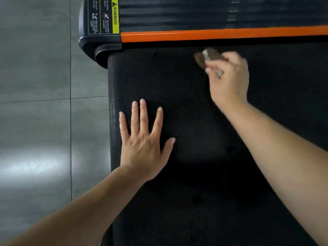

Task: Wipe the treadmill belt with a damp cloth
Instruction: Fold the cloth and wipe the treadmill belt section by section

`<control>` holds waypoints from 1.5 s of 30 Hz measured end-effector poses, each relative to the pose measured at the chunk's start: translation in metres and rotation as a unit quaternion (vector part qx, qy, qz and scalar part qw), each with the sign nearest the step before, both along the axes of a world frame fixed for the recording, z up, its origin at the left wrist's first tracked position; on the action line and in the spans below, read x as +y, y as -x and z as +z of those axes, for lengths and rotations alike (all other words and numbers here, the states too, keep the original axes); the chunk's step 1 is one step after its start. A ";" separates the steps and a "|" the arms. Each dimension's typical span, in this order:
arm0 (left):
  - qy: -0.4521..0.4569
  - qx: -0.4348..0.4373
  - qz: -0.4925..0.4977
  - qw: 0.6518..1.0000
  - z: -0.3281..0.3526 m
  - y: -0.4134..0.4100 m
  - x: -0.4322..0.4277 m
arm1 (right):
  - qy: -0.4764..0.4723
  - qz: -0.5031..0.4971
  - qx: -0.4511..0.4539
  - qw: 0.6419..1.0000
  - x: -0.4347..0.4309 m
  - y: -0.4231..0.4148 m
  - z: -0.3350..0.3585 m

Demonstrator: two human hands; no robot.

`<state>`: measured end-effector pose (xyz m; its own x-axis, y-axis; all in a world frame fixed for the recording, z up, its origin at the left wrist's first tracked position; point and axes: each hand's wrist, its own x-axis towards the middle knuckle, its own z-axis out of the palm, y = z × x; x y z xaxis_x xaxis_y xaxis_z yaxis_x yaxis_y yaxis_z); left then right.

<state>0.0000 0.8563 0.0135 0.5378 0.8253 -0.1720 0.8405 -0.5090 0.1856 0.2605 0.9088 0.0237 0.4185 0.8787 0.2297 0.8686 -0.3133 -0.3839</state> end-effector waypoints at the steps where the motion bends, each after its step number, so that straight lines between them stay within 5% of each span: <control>1: 0.002 0.000 0.001 1.000 0.001 0.000 0.000 | 0.006 0.021 0.012 1.000 -0.022 0.010 -0.001; 6: 0.007 -0.012 0.013 1.000 0.003 -0.003 -0.003 | 0.016 0.143 0.023 0.989 -0.070 0.014 0.002; 12: 0.004 -0.016 0.012 1.000 0.001 0.002 -0.004 | -0.002 -0.061 0.003 0.998 -0.002 -0.025 -0.002; 20: 0.017 -0.020 0.034 0.999 0.003 0.033 -0.045 | 0.032 0.210 0.044 0.976 -0.126 0.060 0.004; 26: 0.015 -0.030 0.063 0.997 -0.001 0.037 -0.053 | -0.004 0.001 0.010 1.000 -0.043 0.027 0.000; 33: 0.038 -0.064 0.141 0.987 -0.001 0.053 -0.086 | 0.024 0.240 0.042 0.970 -0.156 0.114 0.005; 41: 0.050 -0.081 0.157 0.983 -0.007 0.058 -0.089 | -0.018 0.115 0.004 0.993 -0.013 0.122 -0.002; 45: 0.069 -0.135 0.142 0.978 -0.009 0.073 -0.093 | 0.000 0.258 0.035 0.965 -0.083 0.157 0.003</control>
<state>-0.0730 0.7636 0.0045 0.3316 0.9268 -0.1761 0.8553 -0.2167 0.4706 0.1031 0.8261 0.0271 -0.0607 0.9741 0.2176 0.8810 0.1548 -0.4471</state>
